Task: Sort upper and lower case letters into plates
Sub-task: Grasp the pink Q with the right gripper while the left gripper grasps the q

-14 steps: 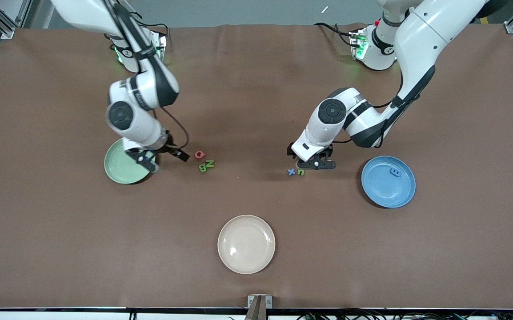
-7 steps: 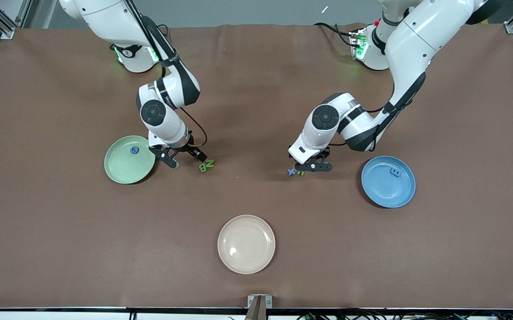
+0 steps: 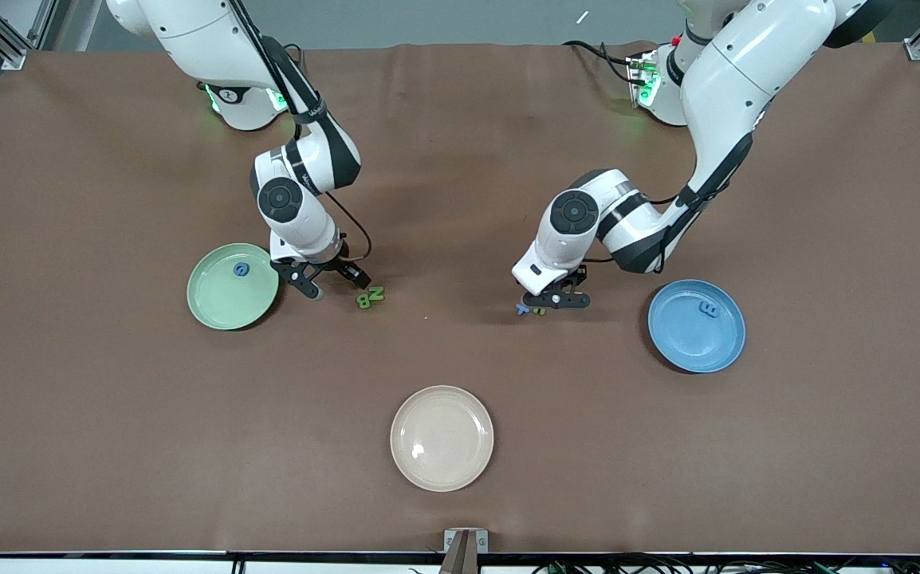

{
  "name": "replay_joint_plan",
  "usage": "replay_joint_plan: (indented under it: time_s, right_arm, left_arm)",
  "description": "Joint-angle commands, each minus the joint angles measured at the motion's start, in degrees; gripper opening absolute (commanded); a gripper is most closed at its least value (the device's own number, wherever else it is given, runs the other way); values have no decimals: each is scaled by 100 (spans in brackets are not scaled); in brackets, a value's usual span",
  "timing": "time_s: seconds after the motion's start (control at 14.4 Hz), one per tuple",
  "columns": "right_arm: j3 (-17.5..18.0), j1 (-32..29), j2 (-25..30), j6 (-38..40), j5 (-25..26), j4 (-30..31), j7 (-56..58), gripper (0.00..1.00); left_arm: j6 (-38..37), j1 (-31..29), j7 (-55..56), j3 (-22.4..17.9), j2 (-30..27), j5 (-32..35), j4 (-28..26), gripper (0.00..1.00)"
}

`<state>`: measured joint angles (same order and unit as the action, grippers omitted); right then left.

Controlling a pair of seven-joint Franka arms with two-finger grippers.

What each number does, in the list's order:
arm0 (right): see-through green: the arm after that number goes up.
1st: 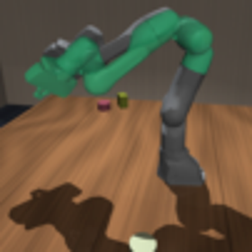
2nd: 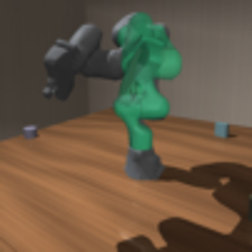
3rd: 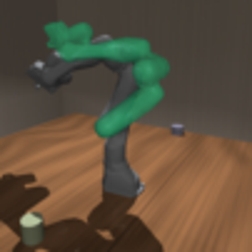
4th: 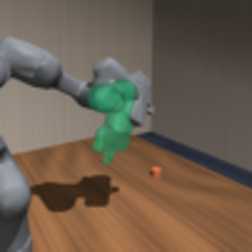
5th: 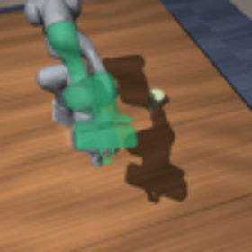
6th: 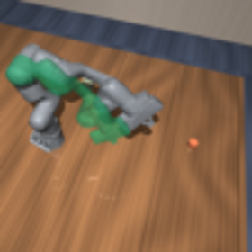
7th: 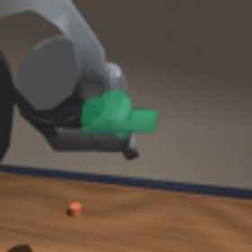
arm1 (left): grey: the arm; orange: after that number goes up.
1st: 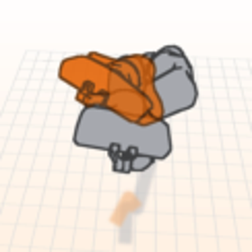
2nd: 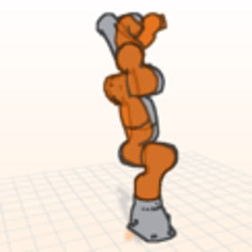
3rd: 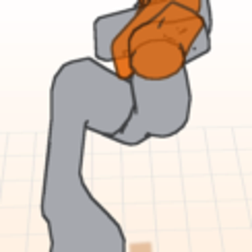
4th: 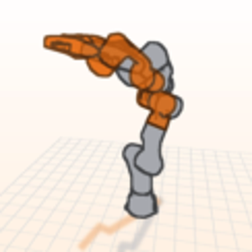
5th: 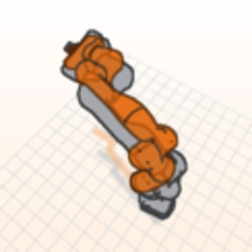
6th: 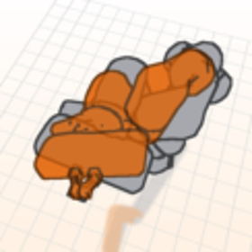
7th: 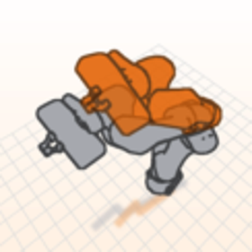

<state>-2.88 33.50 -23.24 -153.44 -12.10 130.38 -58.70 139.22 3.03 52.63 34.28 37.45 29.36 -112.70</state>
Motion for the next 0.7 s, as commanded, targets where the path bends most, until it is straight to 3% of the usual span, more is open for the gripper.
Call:
replay_joint_plan:
  time_s: [0.0, 0.28, 0.42, 0.49, 0.63]
  right_arm:
    - [-55, 139, -5, -125, -38, 84, -124, 85]
    - [-55, 228, -49, -178, -38, 75, -221, 57]
    - [-55, 236, -84, -186, -38, 66, -283, 51]
    - [-55, 245, -84, -195, -38, 66, -283, 41]
    - [-55, 236, -84, -187, -38, 66, -283, 3]
  left_arm:
    - [-52, 57, 107, -18, 69, 70, 81, 64]
    - [-52, 48, 107, -9, 69, 70, 46, 58]
    - [-52, 57, 107, -9, 69, 70, 46, 55]
    - [-52, 48, 107, -9, 78, 70, 46, 53]
    - [-52, 48, 107, -9, 78, 70, 37, 50]
